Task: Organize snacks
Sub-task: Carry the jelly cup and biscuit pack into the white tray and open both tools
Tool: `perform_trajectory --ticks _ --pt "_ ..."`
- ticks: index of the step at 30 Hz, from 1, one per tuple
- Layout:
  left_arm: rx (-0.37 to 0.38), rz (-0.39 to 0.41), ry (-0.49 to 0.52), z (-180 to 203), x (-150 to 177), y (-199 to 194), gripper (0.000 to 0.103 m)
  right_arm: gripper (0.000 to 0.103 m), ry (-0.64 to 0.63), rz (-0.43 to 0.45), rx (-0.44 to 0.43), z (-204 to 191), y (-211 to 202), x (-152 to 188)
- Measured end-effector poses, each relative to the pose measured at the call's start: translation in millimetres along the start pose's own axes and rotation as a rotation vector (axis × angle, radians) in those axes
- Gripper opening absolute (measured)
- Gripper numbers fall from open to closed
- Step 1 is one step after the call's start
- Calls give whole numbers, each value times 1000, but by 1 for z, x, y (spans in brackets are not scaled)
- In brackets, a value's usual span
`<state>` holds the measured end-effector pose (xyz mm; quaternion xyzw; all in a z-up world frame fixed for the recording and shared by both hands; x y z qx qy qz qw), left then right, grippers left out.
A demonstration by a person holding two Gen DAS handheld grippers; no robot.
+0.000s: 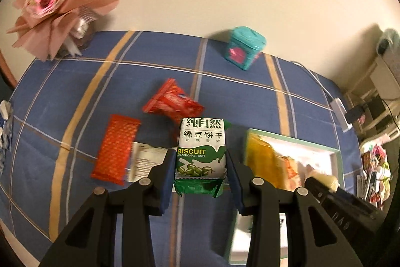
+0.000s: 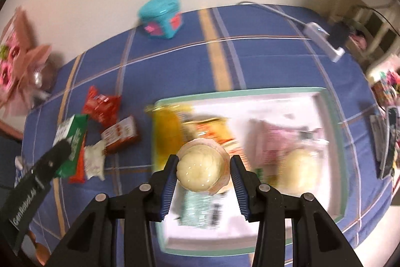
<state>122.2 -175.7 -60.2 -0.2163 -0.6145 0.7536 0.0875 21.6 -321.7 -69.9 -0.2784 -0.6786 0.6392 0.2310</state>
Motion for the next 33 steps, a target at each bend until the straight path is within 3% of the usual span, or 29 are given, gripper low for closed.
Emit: perform_trajectory --ticks 18,33 --pt "-9 -33 288 133 27 13 41 45 238 44 -3 134 -15 -12" --pt "6 -52 358 168 32 33 41 45 237 67 -25 147 -9 -19"
Point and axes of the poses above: each gripper's, at about its wrist camera, not at the fingertips, and y roughly the way its jaws point, z to its right, x to its underside, the point moved 7 cm from there along y, roughly the way its jaws point, and after that the axes turned 15 degrees about -z, right-handed, at the moved point
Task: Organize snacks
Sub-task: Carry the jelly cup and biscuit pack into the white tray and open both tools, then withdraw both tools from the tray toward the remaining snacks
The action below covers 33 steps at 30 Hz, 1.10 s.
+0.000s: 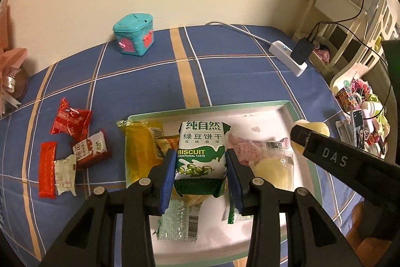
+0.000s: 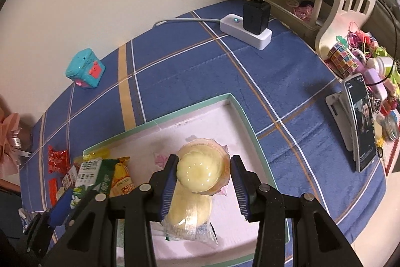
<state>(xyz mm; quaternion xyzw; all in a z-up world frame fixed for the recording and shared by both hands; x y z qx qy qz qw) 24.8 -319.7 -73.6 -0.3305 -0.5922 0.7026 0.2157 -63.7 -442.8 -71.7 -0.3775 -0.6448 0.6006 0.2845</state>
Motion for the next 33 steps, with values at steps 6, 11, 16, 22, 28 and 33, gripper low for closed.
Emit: perform_trajectory --ticks 6,11,16,22,28,33 --pt "6 1 14 6 -2 14 41 45 6 -1 -8 0 14 -4" --pt "1 -2 39 12 -1 24 41 45 23 -8 14 8 26 -6" --pt "1 -11 56 19 1 32 41 45 44 -11 24 16 33 -8" --pt "4 -26 68 22 3 40 41 46 63 -19 23 22 41 -10" --pt "5 -17 76 23 2 31 49 46 52 -16 20 20 39 -10" --pt "7 -33 33 11 3 23 50 46 40 -19 30 18 34 -8"
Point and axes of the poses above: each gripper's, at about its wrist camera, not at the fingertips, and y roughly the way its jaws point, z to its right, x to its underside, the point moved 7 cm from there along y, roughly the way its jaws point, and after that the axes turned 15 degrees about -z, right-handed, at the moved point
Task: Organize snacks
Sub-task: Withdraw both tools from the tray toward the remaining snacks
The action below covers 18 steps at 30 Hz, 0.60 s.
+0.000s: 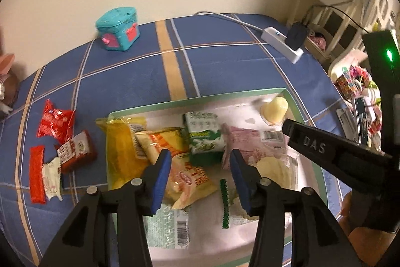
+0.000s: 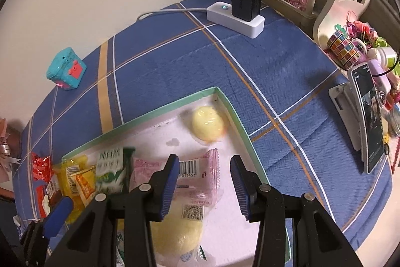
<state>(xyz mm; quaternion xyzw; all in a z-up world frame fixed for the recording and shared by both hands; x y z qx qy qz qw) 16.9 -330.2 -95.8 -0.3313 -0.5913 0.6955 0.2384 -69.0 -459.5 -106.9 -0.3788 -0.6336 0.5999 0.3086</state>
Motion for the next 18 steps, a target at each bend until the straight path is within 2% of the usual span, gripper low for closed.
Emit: perform_trajectory --ticks 4,8,13,14,16,18 --pt "-10 -16 -86 -24 2 -8 56 48 -17 -9 22 -4 -5 5" --pt "-32 -37 -179 -51 7 -13 58 49 -31 -31 36 -11 -11 17" --pt "-34 -55 -248 -73 15 -14 62 50 -66 -39 49 -22 -19 31" --pt "-33 -58 -257 -76 17 -14 63 51 -76 -40 47 -25 -22 36" --pt "-35 -63 -272 -81 21 -14 66 61 -82 -44 44 -29 -25 41" --pt "-42 -64 -280 -84 23 -15 67 62 -92 -44 48 -34 -28 48"
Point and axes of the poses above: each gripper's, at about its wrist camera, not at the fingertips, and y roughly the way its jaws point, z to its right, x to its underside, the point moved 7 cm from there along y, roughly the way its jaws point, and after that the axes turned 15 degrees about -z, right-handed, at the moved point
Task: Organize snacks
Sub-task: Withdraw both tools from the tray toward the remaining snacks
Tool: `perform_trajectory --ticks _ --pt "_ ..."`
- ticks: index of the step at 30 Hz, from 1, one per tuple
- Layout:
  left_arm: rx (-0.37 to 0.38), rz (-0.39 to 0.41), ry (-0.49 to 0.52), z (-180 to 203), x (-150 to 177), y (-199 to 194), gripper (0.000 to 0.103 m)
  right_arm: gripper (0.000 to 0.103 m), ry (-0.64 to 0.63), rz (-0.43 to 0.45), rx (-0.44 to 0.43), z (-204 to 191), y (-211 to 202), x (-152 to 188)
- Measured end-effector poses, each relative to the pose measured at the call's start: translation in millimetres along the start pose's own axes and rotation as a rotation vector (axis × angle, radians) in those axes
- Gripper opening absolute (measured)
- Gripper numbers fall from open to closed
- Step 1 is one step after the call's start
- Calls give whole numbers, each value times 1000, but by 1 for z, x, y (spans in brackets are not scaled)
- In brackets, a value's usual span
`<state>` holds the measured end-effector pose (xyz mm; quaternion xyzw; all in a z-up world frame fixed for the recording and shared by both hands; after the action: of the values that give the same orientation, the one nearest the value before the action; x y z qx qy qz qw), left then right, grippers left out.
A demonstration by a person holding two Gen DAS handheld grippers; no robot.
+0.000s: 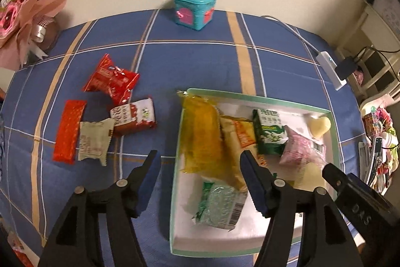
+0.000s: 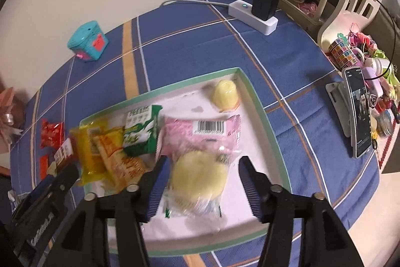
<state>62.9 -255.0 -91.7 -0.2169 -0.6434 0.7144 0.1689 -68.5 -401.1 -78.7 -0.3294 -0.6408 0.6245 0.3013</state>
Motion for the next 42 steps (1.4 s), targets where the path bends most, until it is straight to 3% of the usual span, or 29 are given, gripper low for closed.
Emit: perform_trajectory --ticks 2,4,7,10,17,29,35,42 --pt "0 2 -1 -2 2 -2 67 63 -10 0 11 -4 -2 4" --pt "-3 4 -4 -5 4 -3 68 70 -18 -3 21 -7 -2 8" --pt "-8 9 -6 -8 7 -5 79 76 -24 -12 39 -9 -2 13" --pt "-10 7 -16 -14 9 -5 81 87 -22 -17 49 -10 -2 17" --pt "-34 7 -33 -31 16 -4 87 101 -48 -9 57 -15 -6 26" --pt "-55 45 -51 -54 18 -18 99 103 -64 19 42 -25 -21 31" --pt "-23 52 -69 -65 17 -20 102 103 -82 32 46 -33 -25 33" --pt "-18 31 -191 -119 17 -18 102 103 -110 6 52 -53 -12 36"
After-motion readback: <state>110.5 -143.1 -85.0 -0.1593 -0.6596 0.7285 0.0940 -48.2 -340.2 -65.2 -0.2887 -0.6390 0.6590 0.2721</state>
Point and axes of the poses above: each gripper's, at about its wrist camera, not at the fingertips, and y roughly the way its jaws point, z to its right, x to its underside, the point moved 7 cm from there along y, roughly the way its jaws point, and after that the axes turned 15 degrees about -z, right-handed, at the moved point
